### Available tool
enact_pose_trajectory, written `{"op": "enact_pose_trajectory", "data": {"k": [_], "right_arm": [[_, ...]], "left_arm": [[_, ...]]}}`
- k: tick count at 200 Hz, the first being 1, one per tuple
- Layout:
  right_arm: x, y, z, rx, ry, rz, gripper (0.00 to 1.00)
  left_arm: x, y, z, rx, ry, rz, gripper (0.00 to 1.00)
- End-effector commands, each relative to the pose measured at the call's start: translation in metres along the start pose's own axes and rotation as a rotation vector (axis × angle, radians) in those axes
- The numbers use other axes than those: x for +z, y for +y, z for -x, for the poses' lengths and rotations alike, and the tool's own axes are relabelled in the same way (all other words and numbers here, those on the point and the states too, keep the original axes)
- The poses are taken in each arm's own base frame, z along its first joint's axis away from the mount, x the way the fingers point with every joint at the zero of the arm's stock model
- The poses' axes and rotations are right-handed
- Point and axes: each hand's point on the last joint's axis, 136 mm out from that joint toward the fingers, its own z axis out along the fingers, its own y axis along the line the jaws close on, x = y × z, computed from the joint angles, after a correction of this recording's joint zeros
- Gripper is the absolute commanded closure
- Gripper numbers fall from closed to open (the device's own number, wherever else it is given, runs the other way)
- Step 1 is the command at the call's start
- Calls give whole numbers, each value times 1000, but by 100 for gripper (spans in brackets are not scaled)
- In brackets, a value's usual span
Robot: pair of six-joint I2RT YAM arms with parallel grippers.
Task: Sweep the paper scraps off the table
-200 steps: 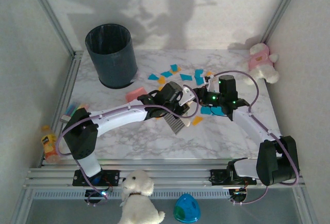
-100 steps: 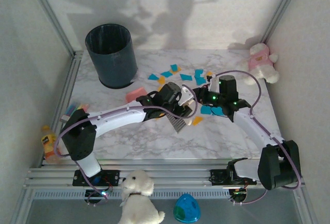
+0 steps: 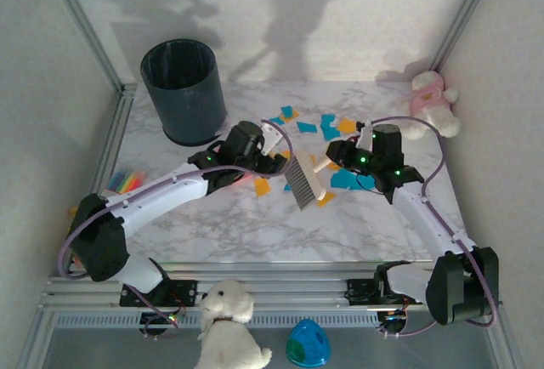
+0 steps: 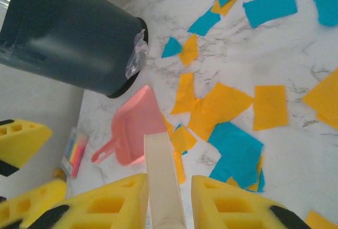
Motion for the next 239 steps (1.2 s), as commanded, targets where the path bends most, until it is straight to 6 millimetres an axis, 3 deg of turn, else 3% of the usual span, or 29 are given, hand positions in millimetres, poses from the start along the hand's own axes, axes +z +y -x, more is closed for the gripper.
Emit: {"op": "enact_pose_trajectory", "data": {"k": [1,38,70,106,144,186,239], "right_arm": [[-13,5,13,-27,-44,-1,100],[-23,-6,16,-20,-50,-41,100],[-29,-13,18,-21,-54,-65,100],[-31,-17,19,-14,-55,-74,100],[-33,-17,21,-19,-55,-79,100],[-34,-17,22,-17,-55,-84,100],[-32,-18,20,-11,-43,-83,100]], "left_arm": [[-13,21,-16,29,62,74,27],[-20,56,-47,55,214,127,29],[-26,72,-79,88,346,84,30],[-32,93,-109,59,450,43,29],[-34,133,-139,-44,550,66,31],[-36,141,-162,-13,586,28,28],[-24,137,-191,61,622,-19,28]]}}
